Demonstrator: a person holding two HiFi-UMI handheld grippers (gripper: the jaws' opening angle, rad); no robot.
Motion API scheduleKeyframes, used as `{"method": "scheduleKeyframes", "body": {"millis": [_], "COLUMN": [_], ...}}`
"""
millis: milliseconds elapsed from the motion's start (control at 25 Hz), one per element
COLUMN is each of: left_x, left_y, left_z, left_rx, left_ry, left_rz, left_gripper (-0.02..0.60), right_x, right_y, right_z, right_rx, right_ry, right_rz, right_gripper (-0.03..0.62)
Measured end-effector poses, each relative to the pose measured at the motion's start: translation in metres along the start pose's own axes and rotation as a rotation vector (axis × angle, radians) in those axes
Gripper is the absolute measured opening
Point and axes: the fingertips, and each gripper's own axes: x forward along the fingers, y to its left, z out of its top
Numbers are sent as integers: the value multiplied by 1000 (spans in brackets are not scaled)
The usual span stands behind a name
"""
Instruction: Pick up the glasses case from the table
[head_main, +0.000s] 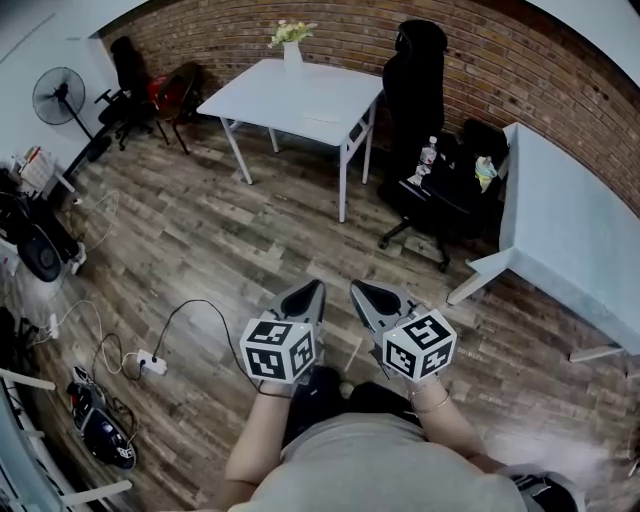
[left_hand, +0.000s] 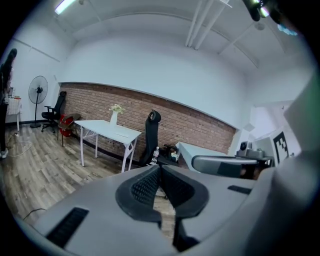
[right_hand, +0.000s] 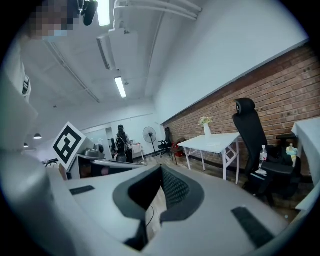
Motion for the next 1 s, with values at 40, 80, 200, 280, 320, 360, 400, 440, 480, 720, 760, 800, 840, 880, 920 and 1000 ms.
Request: {"method": "scheduleKeyframes", "body": {"millis": [40, 80, 200, 280, 320, 360, 400, 440, 480, 720, 760, 800, 840, 880, 920, 1000], "left_x": [4, 8, 26, 40, 48, 56, 64, 72, 80, 125, 131, 137, 144, 151, 158, 170], "left_y": [3, 5, 19, 31, 39, 48, 57, 67, 77, 141, 152, 164, 175, 186, 197, 214], "left_z": [-2, -3, -4, 0, 3, 8, 14, 21, 28, 77, 89, 100, 112, 123, 133, 150], "left_rx": [-2, -4, -18, -32, -34, -32, -30, -30, -32, -30, -25, -19, -14, -10, -6, 8], "left_ry": [8, 17, 30, 36, 41, 45, 47, 44, 40, 31, 24, 16, 7, -1, -6, -7], "left_rz": [-1, -2, -8, -14, -17, -19, -19, -20, -23, -51, -55, -58, -60, -63, -66, -75], "left_gripper": [15, 15, 15, 15, 15, 15, 15, 15, 15, 15, 15, 15, 15, 15, 15, 15], "right_x": [4, 8, 25, 41, 51, 61, 73, 84, 97, 172, 184, 196, 209, 221, 232, 253], "right_y": [-3, -7, -20, -28, -32, -38, -44, -51, -58, -94, -99, -104, -109, -114, -119, -128], "right_z": [-2, -3, -5, -5, -3, 1, 7, 13, 19, 58, 66, 74, 82, 89, 96, 107], "right_rx": [6, 14, 38, 48, 49, 45, 39, 32, 25, -5, -10, -13, -15, -18, -20, -26], "right_ry": [2, 5, 14, 25, 28, 29, 26, 22, 18, 12, 6, -2, -10, -16, -22, -34], "right_rz": [-2, -3, 1, 3, 1, -2, -5, -7, -10, -36, -42, -49, -54, -59, -65, -82], "right_gripper": [-3, -3, -3, -3, -3, -3, -3, -3, -3, -3, -3, -3, -3, -3, -3, -3]}}
